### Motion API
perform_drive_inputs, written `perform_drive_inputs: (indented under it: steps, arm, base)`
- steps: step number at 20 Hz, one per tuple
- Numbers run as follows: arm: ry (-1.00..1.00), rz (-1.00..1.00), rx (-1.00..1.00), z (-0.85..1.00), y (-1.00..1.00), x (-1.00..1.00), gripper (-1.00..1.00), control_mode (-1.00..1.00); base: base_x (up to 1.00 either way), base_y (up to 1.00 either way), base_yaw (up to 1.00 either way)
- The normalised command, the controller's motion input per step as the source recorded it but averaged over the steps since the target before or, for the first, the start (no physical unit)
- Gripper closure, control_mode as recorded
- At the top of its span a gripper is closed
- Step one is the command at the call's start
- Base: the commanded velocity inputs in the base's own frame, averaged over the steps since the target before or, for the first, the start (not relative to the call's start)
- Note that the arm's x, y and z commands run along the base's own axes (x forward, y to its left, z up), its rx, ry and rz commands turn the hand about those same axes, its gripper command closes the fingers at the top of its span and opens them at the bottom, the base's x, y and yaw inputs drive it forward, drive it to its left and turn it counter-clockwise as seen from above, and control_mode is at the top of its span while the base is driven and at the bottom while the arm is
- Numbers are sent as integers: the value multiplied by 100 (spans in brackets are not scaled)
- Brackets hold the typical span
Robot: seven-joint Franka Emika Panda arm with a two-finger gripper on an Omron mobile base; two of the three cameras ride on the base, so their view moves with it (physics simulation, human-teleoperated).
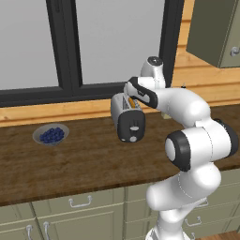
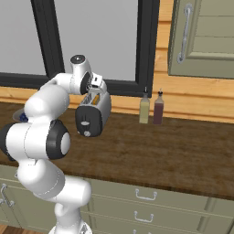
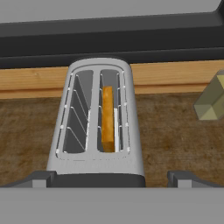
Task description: Start the toaster. Once the lever pops up, take the bread to the plate on the dining counter.
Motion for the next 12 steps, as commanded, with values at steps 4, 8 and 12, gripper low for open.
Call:
perform_drive_inputs:
  steps: [4, 8, 12]
  arm:
    - [0, 0, 0, 0, 0, 0, -100, -100]
    - [0, 0, 0, 0, 0, 0, -100, -100]
    - [0, 0, 0, 0, 0, 0, -100, -100]
  base:
    - [0, 0, 0]
    - [0, 0, 0]
    - [0, 0, 0]
